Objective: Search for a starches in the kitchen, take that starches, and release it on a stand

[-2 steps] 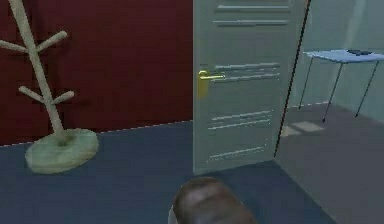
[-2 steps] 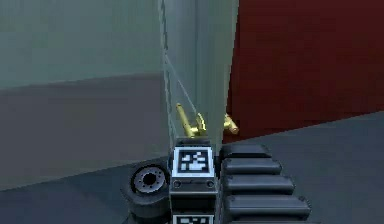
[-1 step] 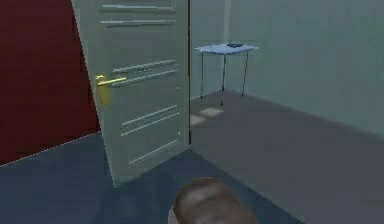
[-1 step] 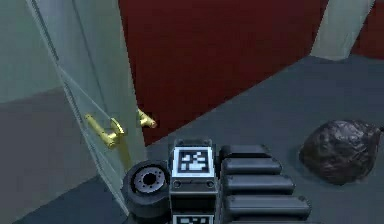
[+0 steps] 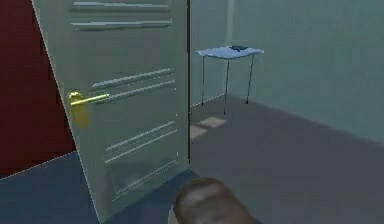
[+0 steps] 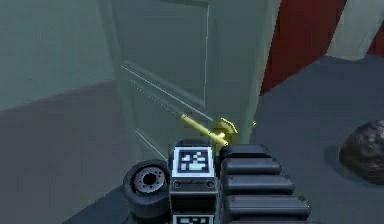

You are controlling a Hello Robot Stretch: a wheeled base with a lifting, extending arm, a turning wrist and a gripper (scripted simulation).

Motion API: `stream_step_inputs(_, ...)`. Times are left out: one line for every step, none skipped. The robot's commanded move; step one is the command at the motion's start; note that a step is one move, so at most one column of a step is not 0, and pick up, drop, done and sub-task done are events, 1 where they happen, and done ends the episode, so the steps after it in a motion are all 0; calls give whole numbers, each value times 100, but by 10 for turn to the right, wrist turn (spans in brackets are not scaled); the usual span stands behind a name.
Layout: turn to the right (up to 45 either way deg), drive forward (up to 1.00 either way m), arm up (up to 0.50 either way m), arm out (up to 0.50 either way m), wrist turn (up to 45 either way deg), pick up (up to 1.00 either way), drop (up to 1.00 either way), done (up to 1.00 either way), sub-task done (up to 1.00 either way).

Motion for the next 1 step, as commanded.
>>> stream_step_inputs(450, 0, 0, 0, 0, 0, 0, 0, 0)
